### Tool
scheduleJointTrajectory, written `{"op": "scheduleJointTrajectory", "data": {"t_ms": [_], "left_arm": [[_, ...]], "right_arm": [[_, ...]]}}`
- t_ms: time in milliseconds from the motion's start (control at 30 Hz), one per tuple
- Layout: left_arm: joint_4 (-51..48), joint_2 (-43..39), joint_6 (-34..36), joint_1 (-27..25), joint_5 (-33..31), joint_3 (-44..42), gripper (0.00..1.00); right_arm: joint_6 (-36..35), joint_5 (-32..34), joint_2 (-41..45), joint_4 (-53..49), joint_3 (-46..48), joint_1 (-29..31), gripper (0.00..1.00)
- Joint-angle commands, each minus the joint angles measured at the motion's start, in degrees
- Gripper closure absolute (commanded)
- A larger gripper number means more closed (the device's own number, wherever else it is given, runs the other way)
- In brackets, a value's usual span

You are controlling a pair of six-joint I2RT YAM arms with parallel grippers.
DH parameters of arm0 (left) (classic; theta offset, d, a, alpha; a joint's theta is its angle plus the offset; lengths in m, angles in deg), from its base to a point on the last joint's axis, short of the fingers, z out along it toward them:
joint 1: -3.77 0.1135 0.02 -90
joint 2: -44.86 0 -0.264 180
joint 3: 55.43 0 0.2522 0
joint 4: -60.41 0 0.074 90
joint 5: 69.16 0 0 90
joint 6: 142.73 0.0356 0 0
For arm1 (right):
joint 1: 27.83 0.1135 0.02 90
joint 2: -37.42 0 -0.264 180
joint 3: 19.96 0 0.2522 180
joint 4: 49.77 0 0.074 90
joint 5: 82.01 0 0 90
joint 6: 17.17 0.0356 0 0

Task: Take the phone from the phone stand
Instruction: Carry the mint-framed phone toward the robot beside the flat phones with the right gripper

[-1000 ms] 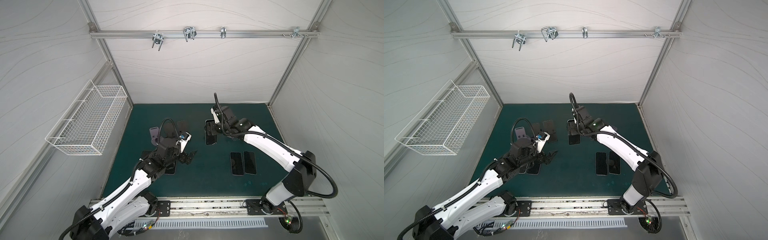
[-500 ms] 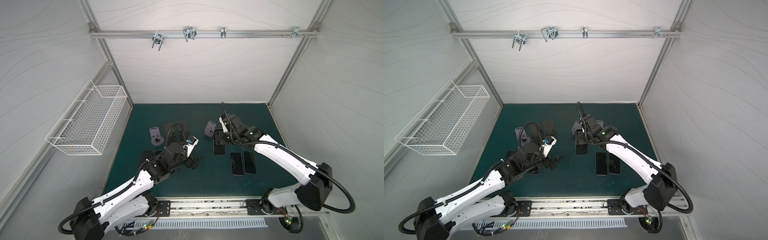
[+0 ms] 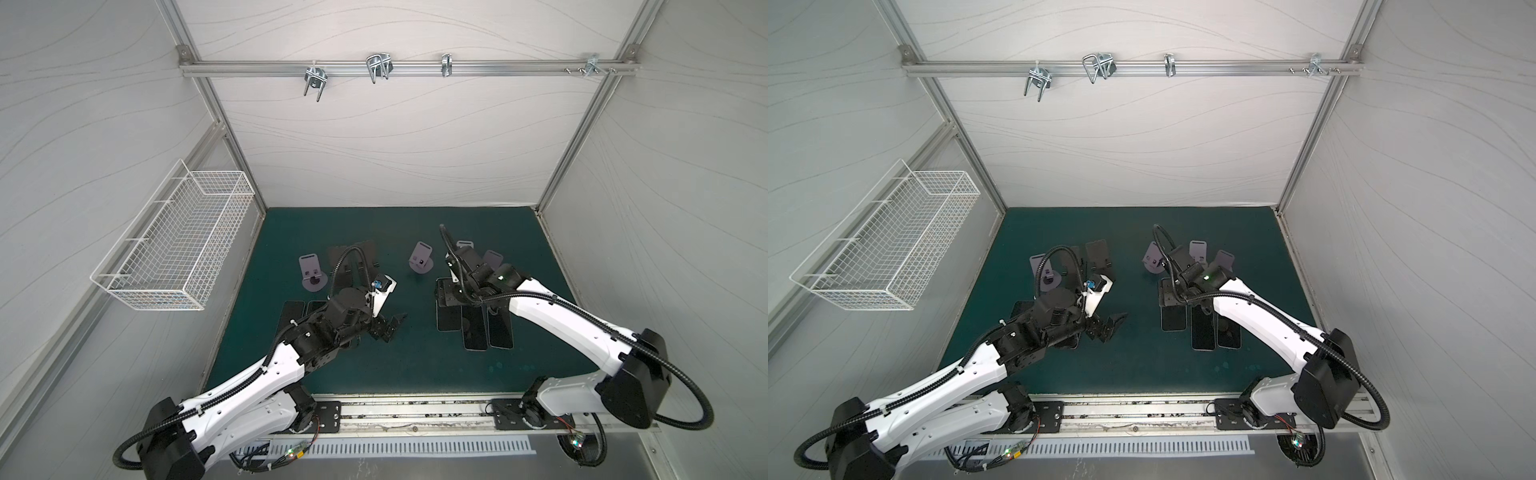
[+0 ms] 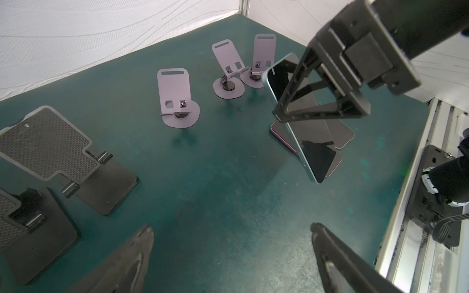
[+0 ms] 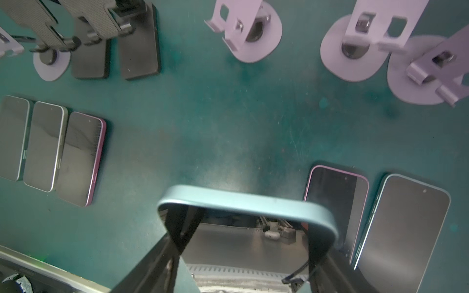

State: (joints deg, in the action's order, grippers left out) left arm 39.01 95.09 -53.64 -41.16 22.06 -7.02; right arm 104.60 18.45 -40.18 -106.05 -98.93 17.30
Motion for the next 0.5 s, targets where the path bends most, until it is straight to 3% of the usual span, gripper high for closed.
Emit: {"op": "scheduleJointTrajectory", "data": {"t_ms": [0,467], "left_arm": [[-0.67,-1.66,-1.4,-0.48,-0.86,-0.51,0.02],[-6.08,-6.18,-5.97,-4.17,-4.3,-2.77,0.03]], "right_arm": [[3.76,-0.26,1.02,-0.35,1.15,0.58,0.6],[7.87,-3.08,-3.83,-1.11,4.83,1.63,0.57]]}}
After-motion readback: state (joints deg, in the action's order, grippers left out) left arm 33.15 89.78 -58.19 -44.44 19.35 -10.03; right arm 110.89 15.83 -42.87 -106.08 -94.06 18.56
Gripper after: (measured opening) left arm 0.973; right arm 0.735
